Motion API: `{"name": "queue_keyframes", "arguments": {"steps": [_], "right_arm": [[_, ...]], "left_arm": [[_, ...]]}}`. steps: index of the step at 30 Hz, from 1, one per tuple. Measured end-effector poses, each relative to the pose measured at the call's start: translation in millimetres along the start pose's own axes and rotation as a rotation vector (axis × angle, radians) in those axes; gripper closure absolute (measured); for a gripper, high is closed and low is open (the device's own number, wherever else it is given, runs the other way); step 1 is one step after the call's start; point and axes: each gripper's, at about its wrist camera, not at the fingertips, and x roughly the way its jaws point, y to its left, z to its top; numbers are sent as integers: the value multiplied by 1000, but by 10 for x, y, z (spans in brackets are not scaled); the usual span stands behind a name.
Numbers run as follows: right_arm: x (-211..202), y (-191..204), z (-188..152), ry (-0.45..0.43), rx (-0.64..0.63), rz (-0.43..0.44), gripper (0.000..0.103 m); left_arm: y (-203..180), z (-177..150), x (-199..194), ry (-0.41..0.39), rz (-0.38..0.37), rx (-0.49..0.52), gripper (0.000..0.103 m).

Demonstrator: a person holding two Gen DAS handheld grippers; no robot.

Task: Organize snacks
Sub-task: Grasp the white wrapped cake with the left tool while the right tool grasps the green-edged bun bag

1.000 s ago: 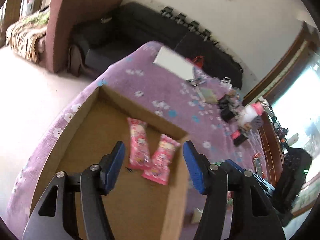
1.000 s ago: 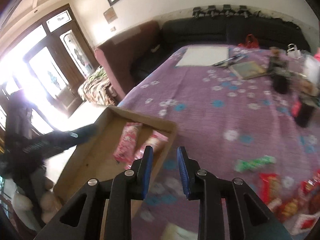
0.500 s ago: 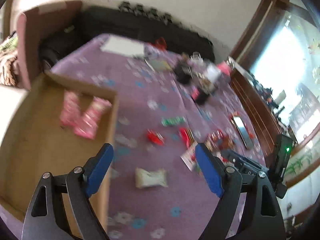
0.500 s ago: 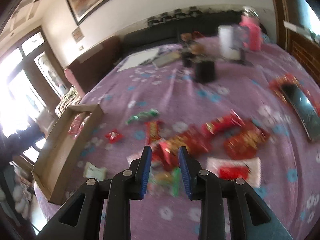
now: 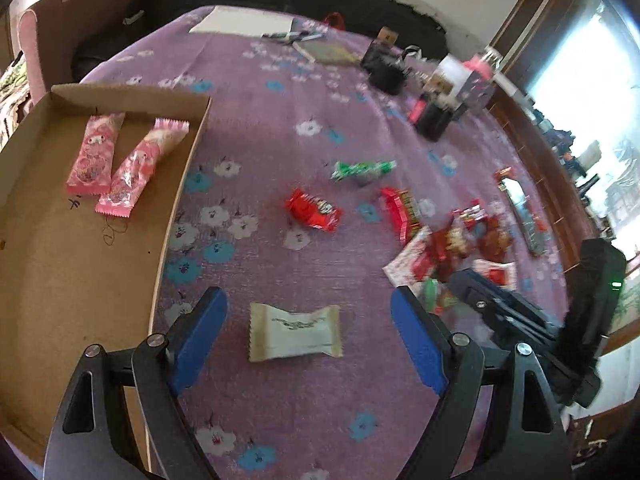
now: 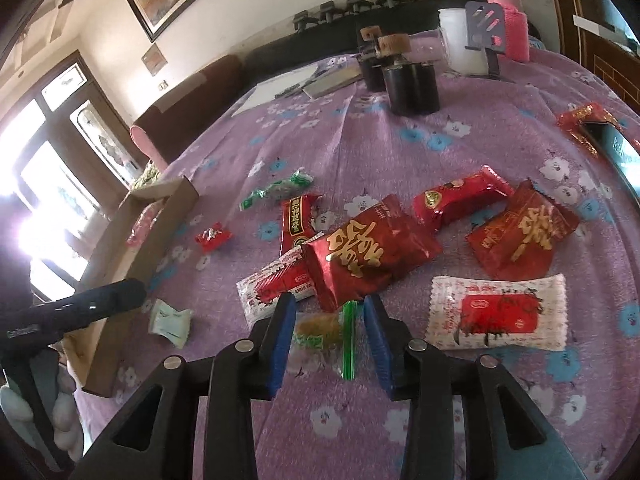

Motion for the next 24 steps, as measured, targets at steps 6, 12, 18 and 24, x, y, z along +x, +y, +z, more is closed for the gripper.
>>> {"name": "queue_keyframes", "arguments": {"steps": [6, 12, 18, 24], "right_arm": [[-54, 68, -33, 25, -51, 10, 75], [-195, 20, -171, 77, -67, 12, 78], [-370, 54, -378, 135, -162, -25, 74], [-582, -85, -441, 90, -141, -73, 68]], "left_arm": [[-112, -52, 177, 70, 13, 64, 37], [-260, -223, 173, 166, -78, 145, 42], [-532, -468, -42, 177, -147, 312, 42], [-671, -677, -299, 29, -46, 475, 42]]}}
